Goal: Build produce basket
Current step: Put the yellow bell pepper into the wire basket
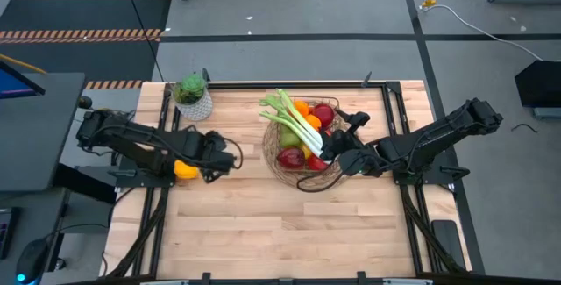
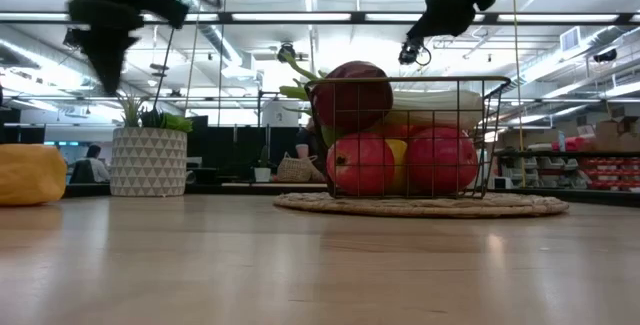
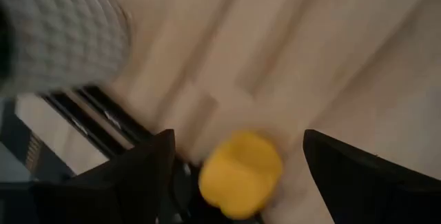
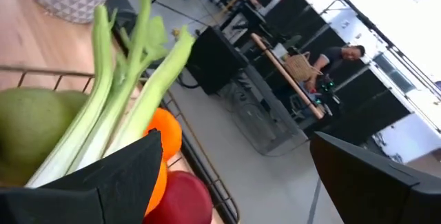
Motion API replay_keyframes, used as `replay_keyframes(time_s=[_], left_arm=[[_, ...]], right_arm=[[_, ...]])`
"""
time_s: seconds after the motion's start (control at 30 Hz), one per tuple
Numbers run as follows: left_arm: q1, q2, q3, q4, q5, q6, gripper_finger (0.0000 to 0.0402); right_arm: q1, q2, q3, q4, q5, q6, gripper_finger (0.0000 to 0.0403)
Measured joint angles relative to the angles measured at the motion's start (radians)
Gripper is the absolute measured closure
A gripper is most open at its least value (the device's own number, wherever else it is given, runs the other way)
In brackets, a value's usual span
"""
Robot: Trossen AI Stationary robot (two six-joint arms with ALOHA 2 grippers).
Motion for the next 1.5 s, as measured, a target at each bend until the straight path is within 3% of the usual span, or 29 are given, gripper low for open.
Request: replay_keyframes(time_s=[0.2,0.4,0.63,0.9,1.27,1.5], left_arm=[[-0.050,-0.047,-0.123,-0.005,0.185,-0.008,0.0076],[-0.090,-0.119,-0.176,-0.015,0.187,0.009,0.0076],[-0.100,-0.292,-0.258,-0.015,0.209,-0.019,0.0076],[-0.100,-0.435,-0.327,0.031,0.144,-0.028,0.0076],[-0.089,-0.407,-0.328,0.024,0.150,-0.038,0.0076],[-0.011,-0.354,-0.321,0.026,0.272,0.056,0.0076]], right_arm=[[-0.006,0.005,0.000,-0.057,-0.037,-0.001,0.0029],[-0.020,0.005,0.000,-0.057,-0.038,0.002,0.0029],[-0.023,0.005,0.000,-0.062,-0.064,0.010,0.0029],[-0.023,0.005,0.000,-0.062,-0.064,0.000,0.0029],[-0.023,0.005,0.000,-0.062,-0.065,0.002,0.0029],[-0.026,0.005,0.000,-0.057,-0.065,-0.002,0.0029]])
